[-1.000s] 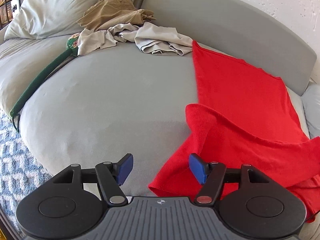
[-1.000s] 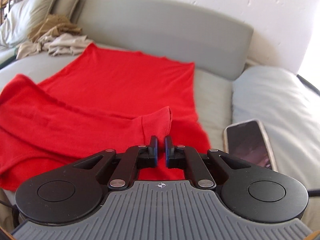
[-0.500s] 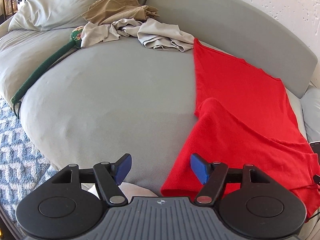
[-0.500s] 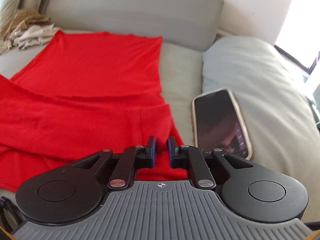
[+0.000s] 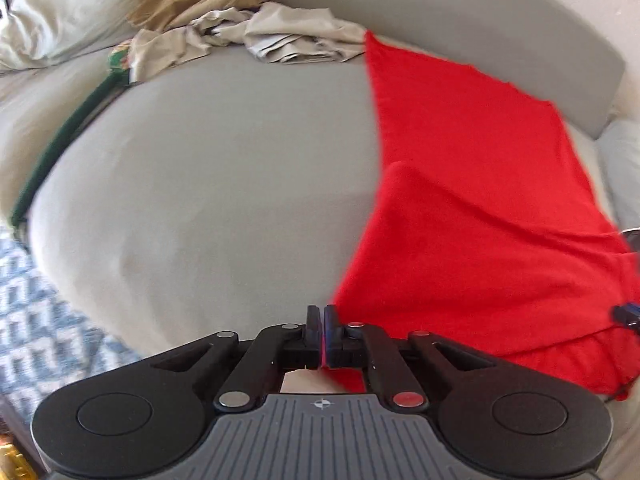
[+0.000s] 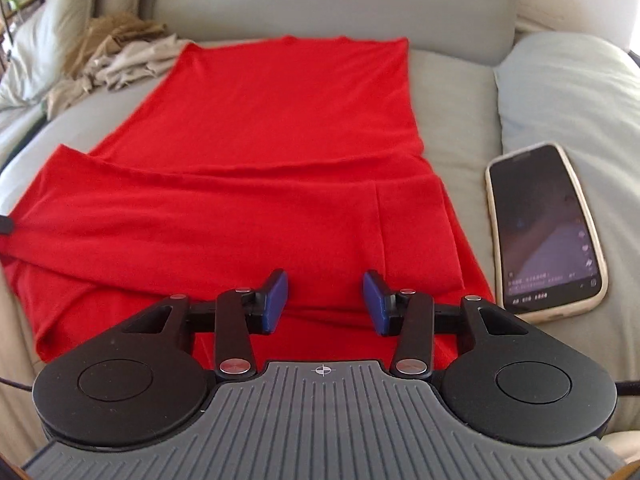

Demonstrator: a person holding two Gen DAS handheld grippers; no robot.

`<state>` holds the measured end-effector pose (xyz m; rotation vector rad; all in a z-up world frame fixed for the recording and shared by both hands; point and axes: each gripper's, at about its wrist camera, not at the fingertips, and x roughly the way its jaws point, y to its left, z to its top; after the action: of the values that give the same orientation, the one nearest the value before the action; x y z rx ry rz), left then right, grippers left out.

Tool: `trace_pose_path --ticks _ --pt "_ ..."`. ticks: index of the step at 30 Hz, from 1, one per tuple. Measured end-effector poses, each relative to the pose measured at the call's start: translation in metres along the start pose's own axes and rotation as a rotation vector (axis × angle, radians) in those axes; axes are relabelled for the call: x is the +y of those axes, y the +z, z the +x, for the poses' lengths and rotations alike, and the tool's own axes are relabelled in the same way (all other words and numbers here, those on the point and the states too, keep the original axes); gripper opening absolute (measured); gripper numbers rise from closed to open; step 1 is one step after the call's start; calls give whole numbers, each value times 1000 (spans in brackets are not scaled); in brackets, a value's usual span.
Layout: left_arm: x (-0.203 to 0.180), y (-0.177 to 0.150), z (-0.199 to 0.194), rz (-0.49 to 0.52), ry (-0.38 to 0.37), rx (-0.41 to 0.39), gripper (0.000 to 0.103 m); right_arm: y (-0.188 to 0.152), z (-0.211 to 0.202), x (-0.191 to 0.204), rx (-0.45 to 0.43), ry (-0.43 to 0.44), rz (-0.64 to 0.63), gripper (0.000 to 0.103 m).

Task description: Fold clothes

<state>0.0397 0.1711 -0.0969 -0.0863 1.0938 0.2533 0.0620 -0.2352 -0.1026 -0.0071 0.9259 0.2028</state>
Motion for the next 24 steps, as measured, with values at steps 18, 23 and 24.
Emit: trace_pose_path --ticks 18,23,24 --pt "-60 59 60 -7 -54 -195 22 42 41 -37 -58 -4 224 3" --pt "-39 63 51 -62 148 -219 17 37 33 -51 -81 27 309 3" --pt "-29 61 46 -84 177 -226 17 35 24 -51 -93 11 304 12"
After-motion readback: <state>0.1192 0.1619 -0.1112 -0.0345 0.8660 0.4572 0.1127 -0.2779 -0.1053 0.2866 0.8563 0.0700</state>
